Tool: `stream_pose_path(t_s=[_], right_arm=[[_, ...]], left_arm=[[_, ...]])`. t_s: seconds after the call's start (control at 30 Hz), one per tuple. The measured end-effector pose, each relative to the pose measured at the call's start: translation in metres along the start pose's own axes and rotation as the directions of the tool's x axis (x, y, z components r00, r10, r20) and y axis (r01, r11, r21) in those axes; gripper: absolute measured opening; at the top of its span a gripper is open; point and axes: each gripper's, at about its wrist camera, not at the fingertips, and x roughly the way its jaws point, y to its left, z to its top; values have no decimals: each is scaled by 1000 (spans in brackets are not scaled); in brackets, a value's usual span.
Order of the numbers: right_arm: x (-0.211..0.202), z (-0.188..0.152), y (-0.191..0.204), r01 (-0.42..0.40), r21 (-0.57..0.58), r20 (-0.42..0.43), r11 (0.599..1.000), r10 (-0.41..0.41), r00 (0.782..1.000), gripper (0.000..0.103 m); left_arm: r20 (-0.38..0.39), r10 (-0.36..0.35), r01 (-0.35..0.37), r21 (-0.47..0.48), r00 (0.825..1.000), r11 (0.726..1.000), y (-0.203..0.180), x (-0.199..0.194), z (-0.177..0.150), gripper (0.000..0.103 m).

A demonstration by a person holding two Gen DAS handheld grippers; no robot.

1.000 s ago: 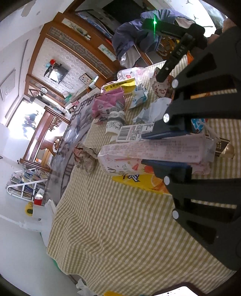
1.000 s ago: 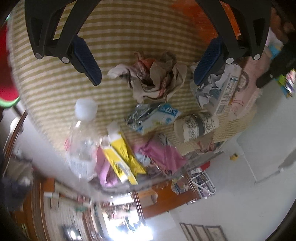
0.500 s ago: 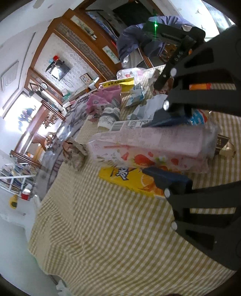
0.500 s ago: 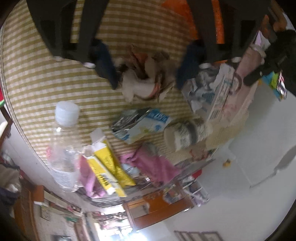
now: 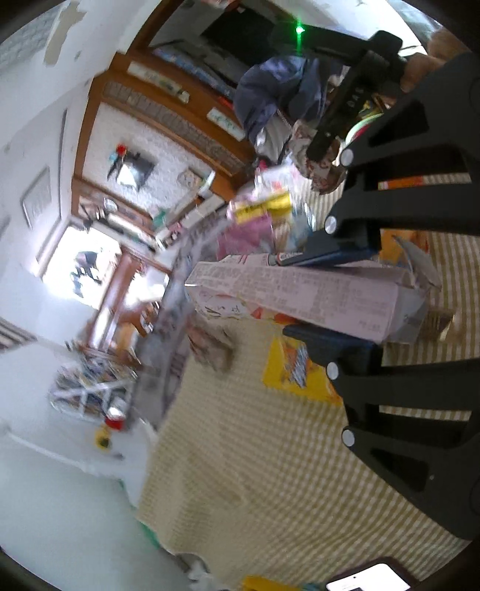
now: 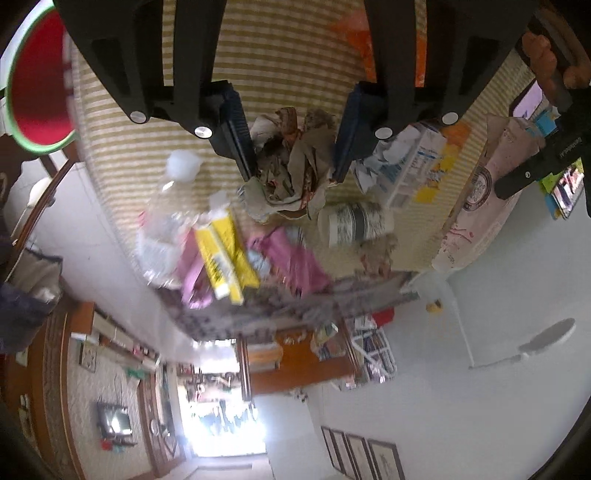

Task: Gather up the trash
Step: 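Grasp the crumpled paper wad with the right tool while the left tool lifts the pink carton, then carry both items over the red bucket and open both tools to drop them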

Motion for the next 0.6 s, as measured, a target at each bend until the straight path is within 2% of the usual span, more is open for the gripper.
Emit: stream_pose_path(t_s=[0.1, 0.17, 0.33, 0.37, 0.47, 0.53, 0.6], right_arm=[[-30, 4, -14, -2, 45, 42, 999, 0, 999, 42], [-49, 4, -30, 18, 90, 41, 996, -21, 999, 42], [-89, -1, -90, 83, 214, -2, 973, -84, 996, 42], [-97, -3, -104, 100, 242, -5, 965, -101, 995, 42], [-123, -14, -148, 145, 353, -2, 924, -154, 988, 43], [-137, -26, -175, 169, 420, 3, 892, -188, 982, 43], [-144, -36, -195, 202, 458, -8, 866, -223, 975, 43]], left_arm=[[-1, -62, 62, 36, 998, 997, -26, -7, -1, 29], [-23, -118, 119, 60, 993, 991, -47, -6, -4, 29], [-106, -252, 263, 101, 962, 960, -105, 12, -14, 29], [-126, -280, 293, 102, 952, 951, -117, 18, -17, 29], [-219, -369, 398, 106, 903, 911, -161, 46, -30, 29], [-272, -388, 429, 110, 881, 897, -185, 65, -39, 29], [-341, -418, 475, 99, 842, 875, -215, 89, -51, 29]])
